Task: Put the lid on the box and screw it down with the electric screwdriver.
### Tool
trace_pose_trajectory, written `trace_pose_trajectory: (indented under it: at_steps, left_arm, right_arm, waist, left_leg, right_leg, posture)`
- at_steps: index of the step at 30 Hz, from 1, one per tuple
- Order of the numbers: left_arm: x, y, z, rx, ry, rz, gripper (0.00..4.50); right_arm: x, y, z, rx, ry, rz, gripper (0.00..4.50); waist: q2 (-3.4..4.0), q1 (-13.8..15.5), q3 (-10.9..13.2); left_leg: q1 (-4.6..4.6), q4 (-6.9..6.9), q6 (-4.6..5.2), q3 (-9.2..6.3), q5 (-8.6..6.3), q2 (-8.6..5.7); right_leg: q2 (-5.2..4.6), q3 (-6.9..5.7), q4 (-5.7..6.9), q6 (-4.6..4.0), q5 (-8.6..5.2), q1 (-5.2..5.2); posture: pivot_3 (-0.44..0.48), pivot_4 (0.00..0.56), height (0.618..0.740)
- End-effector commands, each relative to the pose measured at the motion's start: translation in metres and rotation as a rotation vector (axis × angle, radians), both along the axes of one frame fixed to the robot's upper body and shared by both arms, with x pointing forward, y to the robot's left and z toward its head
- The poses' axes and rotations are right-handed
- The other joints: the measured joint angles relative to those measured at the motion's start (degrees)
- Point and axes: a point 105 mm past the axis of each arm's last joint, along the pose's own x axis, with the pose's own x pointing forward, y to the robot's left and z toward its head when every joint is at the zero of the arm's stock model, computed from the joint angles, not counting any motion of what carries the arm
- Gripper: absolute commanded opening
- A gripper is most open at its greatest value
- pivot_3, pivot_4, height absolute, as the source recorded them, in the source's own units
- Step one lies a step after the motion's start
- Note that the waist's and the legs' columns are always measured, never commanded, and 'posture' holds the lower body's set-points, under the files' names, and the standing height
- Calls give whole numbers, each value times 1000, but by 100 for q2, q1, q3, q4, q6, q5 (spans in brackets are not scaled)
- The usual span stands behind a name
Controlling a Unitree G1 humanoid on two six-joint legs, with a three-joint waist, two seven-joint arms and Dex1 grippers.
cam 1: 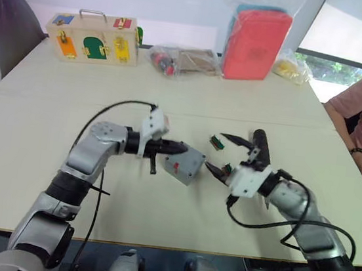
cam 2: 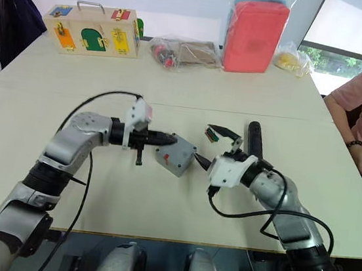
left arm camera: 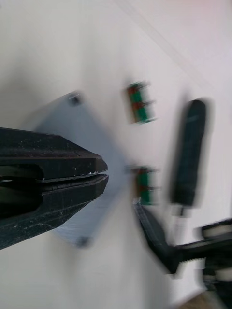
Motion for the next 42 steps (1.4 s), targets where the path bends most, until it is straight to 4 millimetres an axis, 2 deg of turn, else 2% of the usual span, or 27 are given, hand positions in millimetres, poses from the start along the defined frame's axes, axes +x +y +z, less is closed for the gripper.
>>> trace_pose_trajectory:
  at_steps: [1,4,7,11,15,19,23,27,30,36,42]
  left_arm:
    - [-1,17,24,-24,-61,65,0]
    - [4,35,13,31,-60,139,0]
    - [8,50,-9,105,-50,202,0]
    - [7,47,-32,105,3,207,0]
    - [8,43,-49,114,27,219,0]
    - [5,35,-68,143,57,194,0]
    - [2,29,-82,166,71,173,0]
    - [0,25,-85,173,73,151,0]
    - [-9,22,-88,185,91,106,0]
    - [-25,26,-89,201,130,56,0]
    - [-32,30,-86,208,134,53,0]
  right_arm:
    - [-10,5,14,127,121,4,3817]
    - [-11,5,7,195,260,-40,2954]
    - [-8,3,-10,224,395,-111,1714]
    - [-4,1,-23,215,459,-162,145]
    - [-6,4,-33,185,489,-146,145]
    - [-10,18,-44,145,506,-95,145]
    - [-5,24,-53,130,526,-94,145]
    - [1,28,-54,137,530,-94,145]
    - [0,38,-55,141,543,-57,145]
    - [-5,55,-55,148,582,24,145]
    - [-10,64,-53,144,615,86,145]
  waist:
    - [7,-15,4]
    - [12,-9,6]
    - [13,-2,6]
    - [11,43,10]
    - [10,104,10]
    - [10,106,10]
    - [10,96,11]
    - [9,100,11]
    - [9,101,11]
    - [11,8,12]
    - [11,-4,12]
  left_leg:
    - [1,-1,0,0,0,-2]
    - [5,-2,0,-2,0,-1]
    - [6,-9,0,-2,0,-1]
    - [-2,-8,0,1,0,-6]
    - [-3,-7,0,9,0,-10]
    - [-3,-7,0,10,0,-9]
    - [-3,-7,0,9,0,-7]
    - [-3,-7,0,9,0,-8]
    - [-3,-7,0,9,0,-7]
    - [-3,-8,0,7,0,-6]
    - [-3,-8,0,6,0,-5]
  right_leg:
    - [1,0,0,0,0,0]
    - [6,-2,1,-2,-1,0]
    - [6,-2,-2,-4,-2,-1]
    - [-4,-2,-5,-5,-3,-6]
    - [-9,0,-13,-18,-10,-5]
    - [-3,1,-12,-7,-4,-6]
    - [3,0,-7,-4,-2,-9]
    - [2,0,-7,-4,-2,-10]
    - [2,0,-7,-3,-1,-10]
    - [2,-2,-4,-3,-1,-11]
    - [2,-2,-4,-3,-1,-12]
  posture:
    - [0,150,730]
    - [0,150,730]
    - [0,150,730]
    - [0,150,730]
    - [0,150,730]
    - [0,150,730]
    - [0,150,730]
    - [0,150,730]
    - [0,150,730]
    - [0,150,730]
    - [0,150,730]
